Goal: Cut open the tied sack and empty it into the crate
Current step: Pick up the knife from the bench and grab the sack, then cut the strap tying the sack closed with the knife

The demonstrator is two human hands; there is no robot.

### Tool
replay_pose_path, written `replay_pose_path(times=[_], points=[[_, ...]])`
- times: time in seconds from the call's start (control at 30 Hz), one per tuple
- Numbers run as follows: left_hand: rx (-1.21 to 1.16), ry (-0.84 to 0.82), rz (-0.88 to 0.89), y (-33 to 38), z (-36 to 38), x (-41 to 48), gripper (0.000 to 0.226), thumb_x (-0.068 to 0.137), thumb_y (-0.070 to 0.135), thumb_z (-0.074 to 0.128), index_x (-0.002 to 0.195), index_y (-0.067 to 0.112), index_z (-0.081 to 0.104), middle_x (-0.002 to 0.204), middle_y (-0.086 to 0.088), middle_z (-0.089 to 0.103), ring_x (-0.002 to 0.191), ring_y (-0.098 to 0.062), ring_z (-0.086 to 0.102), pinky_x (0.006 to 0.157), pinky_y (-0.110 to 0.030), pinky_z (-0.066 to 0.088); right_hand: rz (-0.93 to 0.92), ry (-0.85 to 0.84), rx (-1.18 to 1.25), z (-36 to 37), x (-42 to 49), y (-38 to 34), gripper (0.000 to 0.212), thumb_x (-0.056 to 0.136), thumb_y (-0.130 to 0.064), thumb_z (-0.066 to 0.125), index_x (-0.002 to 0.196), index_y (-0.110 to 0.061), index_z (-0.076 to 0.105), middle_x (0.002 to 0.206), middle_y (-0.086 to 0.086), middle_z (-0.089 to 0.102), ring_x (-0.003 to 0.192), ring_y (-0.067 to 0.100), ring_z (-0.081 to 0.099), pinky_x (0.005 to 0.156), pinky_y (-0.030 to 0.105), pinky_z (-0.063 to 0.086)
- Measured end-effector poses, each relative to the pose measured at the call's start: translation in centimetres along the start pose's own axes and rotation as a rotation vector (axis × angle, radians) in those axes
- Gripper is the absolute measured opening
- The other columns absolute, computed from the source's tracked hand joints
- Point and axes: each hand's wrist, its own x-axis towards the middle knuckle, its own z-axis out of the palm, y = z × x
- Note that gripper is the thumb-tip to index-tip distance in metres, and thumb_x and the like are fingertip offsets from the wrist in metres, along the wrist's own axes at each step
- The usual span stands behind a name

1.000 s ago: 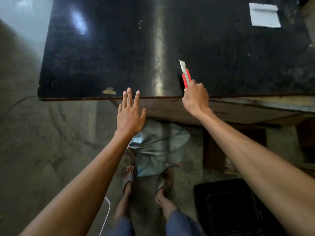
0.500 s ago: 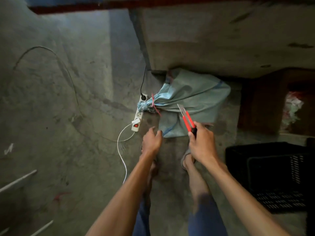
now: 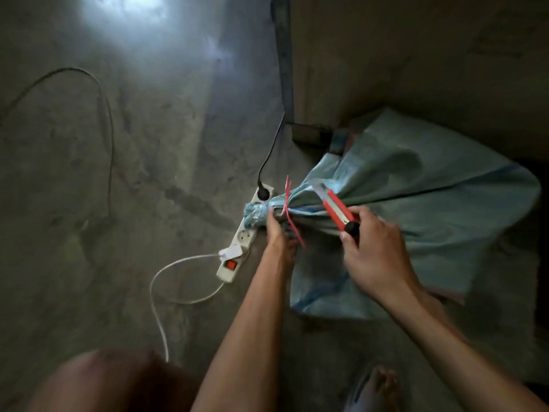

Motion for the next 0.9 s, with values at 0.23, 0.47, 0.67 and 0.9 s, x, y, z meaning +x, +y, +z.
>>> replay_pose_path(times=[0.23, 0.47, 0.67, 0.9], points=[[-0.422, -0.436, 0.167, 2.1, 4.3, 5.9, 0.065, 0.092, 0.039, 0.047, 0.147, 0.003, 0.05, 0.136, -0.031, 0.058, 0.122, -0.046, 0.058, 0.105, -0.051, 0.046, -0.299, 0.133, -0.014, 1.3, 6.6, 3.2, 0.031, 0.086, -0.02, 0.07, 0.116, -0.017, 0.063, 0.11, 0.001, 0.073, 0.102, 0.019, 0.068, 0.087, 0.025, 0.05], [-0.468, -0.578, 0.75, 3.2, 7.9, 1.2, 0.072, 0.071, 0.024, 0.074, 0.132, -0.012, 0.057, 0.139, -0.041, 0.052, 0.115, -0.044, 0.058, 0.094, -0.048, 0.053, -0.46, 0.42, 0.052, -2.7, 4.9, 2.5, 0.03, 0.077, -0.025, 0.078, 0.1, -0.027, 0.059, 0.081, -0.015, 0.067, 0.073, 0.002, 0.064, 0.063, 0.01, 0.044], [-0.278, -0.86, 0.836, 2.8, 10.4, -10.7, 0.027, 0.088, 0.018, 0.056, 0.097, 0.002, 0.075, 0.094, -0.021, 0.073, 0.087, -0.031, 0.07, 0.084, -0.038, 0.057, -0.415, 0.6, 0.258, -8.6, -1.4, 1.8, 0.035, 0.072, -0.021, 0.075, 0.084, -0.021, 0.041, 0.062, 0.004, 0.059, 0.054, 0.013, 0.057, 0.053, 0.016, 0.045], [0.061, -1.017, 0.86, 1.6, 13.5, -18.4, 0.025, 0.051, 0.026, 0.075, 0.068, 0.01, 0.066, 0.07, -0.008, 0.058, 0.069, -0.019, 0.051, 0.07, -0.03, 0.044, -0.44, 0.749, 0.517, -12.4, -4.7, 2.6, 0.026, 0.082, 0.0, 0.066, 0.082, -0.013, 0.042, 0.063, 0.004, 0.046, 0.05, 0.011, 0.04, 0.051, 0.032, 0.039]])
